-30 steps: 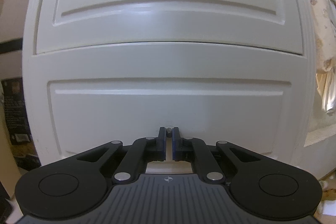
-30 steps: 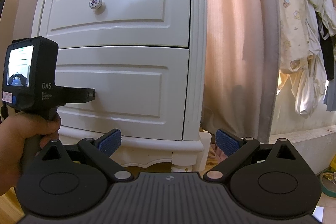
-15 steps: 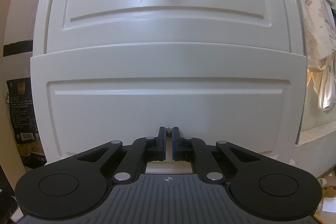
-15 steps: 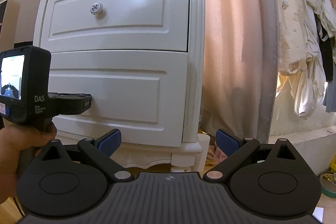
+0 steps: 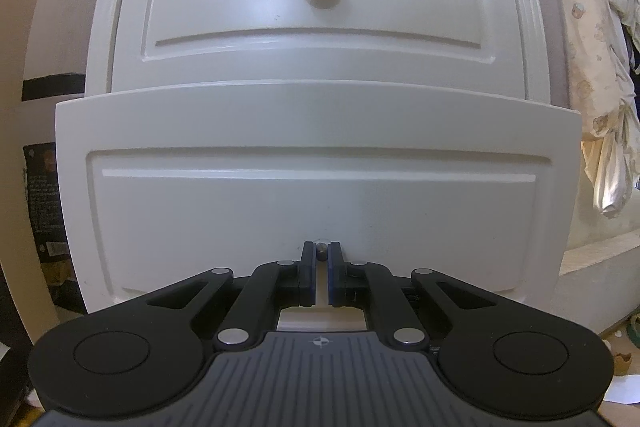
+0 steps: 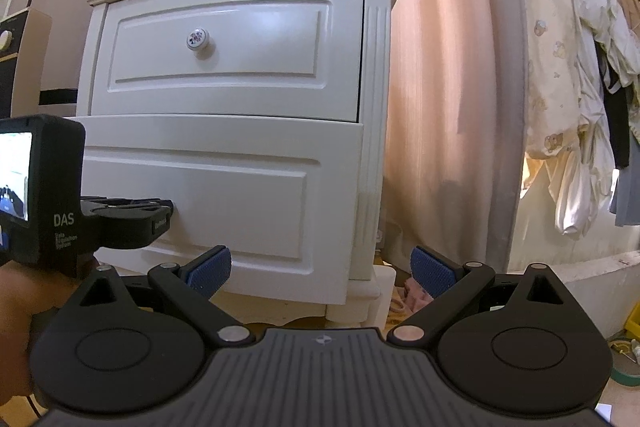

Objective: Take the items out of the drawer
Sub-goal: 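Pull the lower drawer outward by its knob with the left gripper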

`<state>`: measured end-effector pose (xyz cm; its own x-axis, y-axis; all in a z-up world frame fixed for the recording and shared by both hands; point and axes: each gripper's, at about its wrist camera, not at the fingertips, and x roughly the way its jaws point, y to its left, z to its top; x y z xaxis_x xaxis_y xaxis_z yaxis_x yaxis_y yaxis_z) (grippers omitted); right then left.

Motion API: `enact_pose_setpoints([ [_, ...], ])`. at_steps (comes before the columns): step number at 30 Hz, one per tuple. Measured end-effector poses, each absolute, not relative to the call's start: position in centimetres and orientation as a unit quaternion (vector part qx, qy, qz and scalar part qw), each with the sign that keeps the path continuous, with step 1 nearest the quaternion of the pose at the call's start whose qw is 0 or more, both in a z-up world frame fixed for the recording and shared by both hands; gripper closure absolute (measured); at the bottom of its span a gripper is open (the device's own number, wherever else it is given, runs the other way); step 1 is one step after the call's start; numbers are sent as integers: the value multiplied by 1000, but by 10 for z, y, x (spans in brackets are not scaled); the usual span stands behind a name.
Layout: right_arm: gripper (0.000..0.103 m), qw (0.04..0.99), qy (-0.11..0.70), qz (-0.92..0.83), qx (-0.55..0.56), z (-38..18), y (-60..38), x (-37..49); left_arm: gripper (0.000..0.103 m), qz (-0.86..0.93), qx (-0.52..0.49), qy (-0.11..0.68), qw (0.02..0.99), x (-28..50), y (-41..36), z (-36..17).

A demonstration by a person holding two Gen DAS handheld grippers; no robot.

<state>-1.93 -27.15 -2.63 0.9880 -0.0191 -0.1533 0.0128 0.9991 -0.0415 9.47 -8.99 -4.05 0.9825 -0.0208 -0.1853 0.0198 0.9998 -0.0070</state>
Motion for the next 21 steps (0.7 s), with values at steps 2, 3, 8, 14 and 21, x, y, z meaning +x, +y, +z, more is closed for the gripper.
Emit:
enact_pose_setpoints([
  [2, 0, 997, 76, -6, -23, -26, -270, -23, 100, -10, -2, 92, 996, 89, -90, -40],
  [3, 0, 997, 76, -6, -24, -26, -269, -24, 100, -10, -2, 92, 996, 87, -91, -40],
  [8, 0, 997, 75, -6, -24, -24, -269, -32, 100, -10, -2, 93, 996, 77, -91, -39],
  [14, 0, 997, 70, -2, -24, -23, -267, -43, 100, -11, 1, 95, 995, 64, -93, -40],
  [21, 0, 998, 61, 1, -24, -20, -263, -58, 101, -17, 7, 93, 996, 42, -93, -38],
])
